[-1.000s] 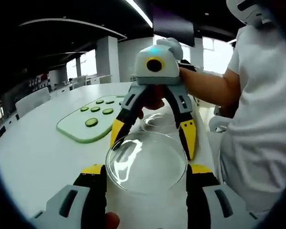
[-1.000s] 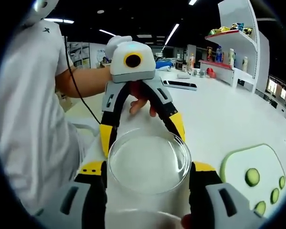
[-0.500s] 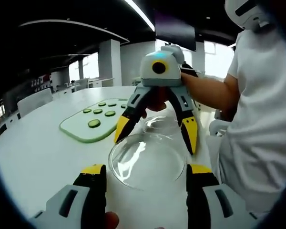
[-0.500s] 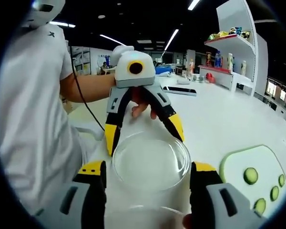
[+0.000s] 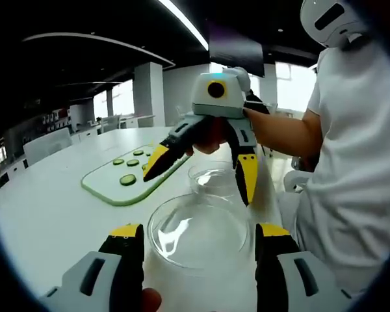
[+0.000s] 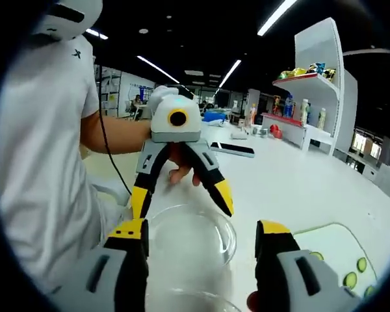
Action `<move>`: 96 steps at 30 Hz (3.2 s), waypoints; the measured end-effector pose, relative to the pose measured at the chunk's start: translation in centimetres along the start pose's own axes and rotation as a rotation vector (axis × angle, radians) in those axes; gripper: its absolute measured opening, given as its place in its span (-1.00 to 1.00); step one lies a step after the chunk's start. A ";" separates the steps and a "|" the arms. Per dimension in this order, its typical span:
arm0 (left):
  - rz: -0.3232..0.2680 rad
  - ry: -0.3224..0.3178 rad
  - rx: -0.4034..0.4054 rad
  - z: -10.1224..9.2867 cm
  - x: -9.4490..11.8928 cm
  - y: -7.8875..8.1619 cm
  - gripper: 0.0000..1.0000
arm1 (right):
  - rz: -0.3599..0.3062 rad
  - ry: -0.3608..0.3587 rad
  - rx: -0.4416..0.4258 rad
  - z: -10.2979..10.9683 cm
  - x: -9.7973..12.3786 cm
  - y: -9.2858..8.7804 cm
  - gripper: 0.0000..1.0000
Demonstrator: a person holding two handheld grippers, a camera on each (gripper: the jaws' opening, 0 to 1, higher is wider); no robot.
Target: Open the petri dish lid, add cucumber slices into the petri dish, and close the lid
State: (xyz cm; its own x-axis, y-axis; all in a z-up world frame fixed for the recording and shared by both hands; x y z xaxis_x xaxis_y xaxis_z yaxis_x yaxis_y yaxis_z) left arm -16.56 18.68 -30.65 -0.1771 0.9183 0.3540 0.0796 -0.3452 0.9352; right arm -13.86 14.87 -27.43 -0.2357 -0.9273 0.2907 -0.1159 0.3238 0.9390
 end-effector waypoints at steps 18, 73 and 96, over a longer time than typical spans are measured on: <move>0.006 0.019 -0.009 0.0 0.4 0.0 0.36 | 0.001 -0.159 -0.020 -4.0 1.6 -0.2 0.17; 0.031 0.047 -0.038 -0.3 1.1 0.3 0.36 | 0.165 -0.673 -0.258 -16.1 6.1 -6.5 -0.04; 0.039 0.035 -0.036 -0.8 0.9 0.0 0.36 | 0.230 -0.776 -0.356 -18.9 6.2 -9.4 -0.29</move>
State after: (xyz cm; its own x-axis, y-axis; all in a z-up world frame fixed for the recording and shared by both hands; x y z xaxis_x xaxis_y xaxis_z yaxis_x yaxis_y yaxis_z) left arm -17.54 19.37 -30.34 -0.2093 0.8969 0.3896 0.0513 -0.3878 0.9203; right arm 4.03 2.54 -31.00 -0.8195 -0.4158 0.3943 0.2918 0.2894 0.9116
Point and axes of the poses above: the point that each gripper's makers call its tool centre point, and the gripper's own axes: x roughly backward along the fingers, z roughly to its left, y roughly out of its top, the point moved 2 cm from there along x, roughly backward along the fingers, and after that the axes turned 7 degrees about -y, right-handed, at the moved point
